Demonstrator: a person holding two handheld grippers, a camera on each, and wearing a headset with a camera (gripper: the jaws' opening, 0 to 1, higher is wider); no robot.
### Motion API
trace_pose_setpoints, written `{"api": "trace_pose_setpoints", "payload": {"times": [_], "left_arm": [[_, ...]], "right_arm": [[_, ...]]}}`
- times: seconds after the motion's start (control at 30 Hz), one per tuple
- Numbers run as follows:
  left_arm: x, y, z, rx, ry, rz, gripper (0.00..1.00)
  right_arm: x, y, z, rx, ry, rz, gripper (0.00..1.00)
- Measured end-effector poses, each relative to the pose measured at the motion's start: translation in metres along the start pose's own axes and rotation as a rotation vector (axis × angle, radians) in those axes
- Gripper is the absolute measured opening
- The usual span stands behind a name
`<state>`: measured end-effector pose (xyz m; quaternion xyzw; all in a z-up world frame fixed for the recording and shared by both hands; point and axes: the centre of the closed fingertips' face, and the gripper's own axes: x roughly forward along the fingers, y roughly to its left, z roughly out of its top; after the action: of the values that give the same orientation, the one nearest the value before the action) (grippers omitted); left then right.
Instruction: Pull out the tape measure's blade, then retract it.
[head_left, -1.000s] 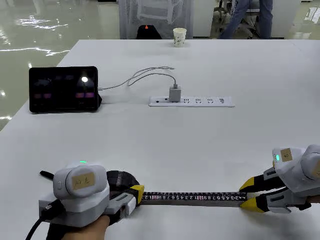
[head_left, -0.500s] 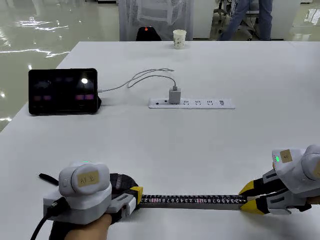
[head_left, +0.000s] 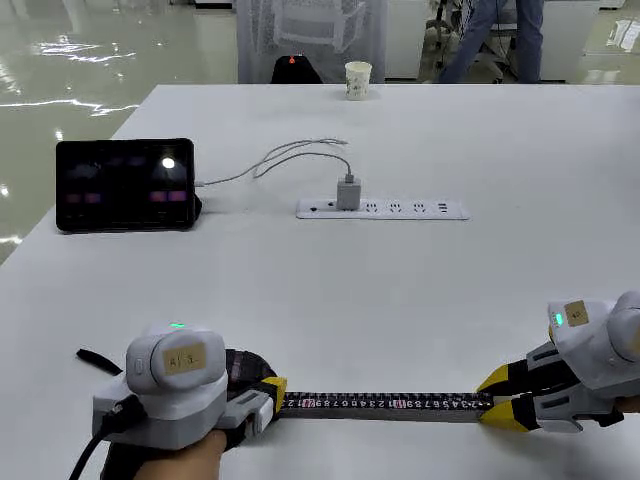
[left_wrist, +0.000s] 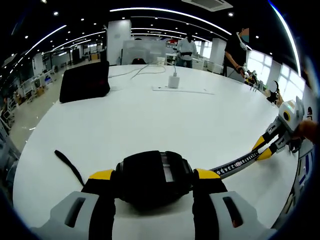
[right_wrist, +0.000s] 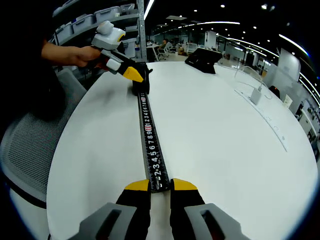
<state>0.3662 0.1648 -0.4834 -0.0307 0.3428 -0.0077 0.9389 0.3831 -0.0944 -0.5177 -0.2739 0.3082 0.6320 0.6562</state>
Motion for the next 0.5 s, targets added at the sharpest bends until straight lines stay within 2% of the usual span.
{"api": "trace_pose_setpoints", "payload": {"times": [0.5], "left_arm": [[-0.0002, 0.0002, -0.001, 0.021, 0.014, 0.01, 0.54]], "right_arm": [[-0.002, 0.0027, -0.0003, -0.01, 0.007, 0.005, 0.1]]}}
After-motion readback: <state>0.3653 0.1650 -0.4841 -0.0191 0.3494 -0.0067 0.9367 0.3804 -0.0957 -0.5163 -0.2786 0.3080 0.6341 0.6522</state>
